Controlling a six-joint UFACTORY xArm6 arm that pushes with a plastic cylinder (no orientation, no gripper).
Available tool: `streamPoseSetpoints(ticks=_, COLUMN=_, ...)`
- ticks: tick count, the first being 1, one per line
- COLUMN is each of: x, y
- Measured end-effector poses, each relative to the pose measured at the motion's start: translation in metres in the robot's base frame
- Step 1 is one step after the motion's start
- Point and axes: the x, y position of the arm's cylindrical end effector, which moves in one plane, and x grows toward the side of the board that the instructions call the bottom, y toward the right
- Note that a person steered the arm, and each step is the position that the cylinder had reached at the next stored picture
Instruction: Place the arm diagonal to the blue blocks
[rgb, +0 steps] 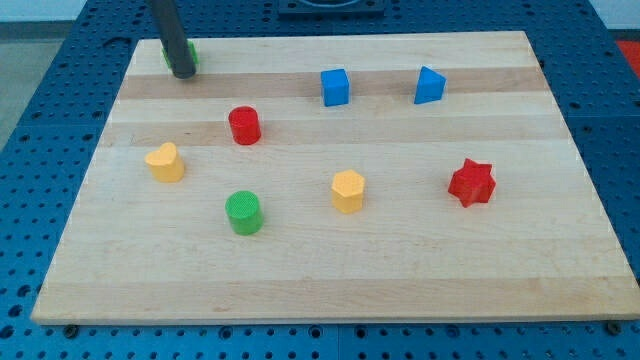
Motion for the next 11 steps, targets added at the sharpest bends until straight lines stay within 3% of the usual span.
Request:
streamPoseSetpoints(ticks=2, x=-0.003, y=-0.004)
streamPoseSetpoints(ticks=4, x=-0.048, y=0.165)
streamPoseSetpoints(ticks=6, x=-0.035, y=0.357)
streamPoseSetpoints(ticks=7, x=-0.003, y=0.422)
streamPoseSetpoints(ticks=9, x=0.107, y=0.393)
streamPoseSetpoints(ticks=11, x=0.111, y=0.266)
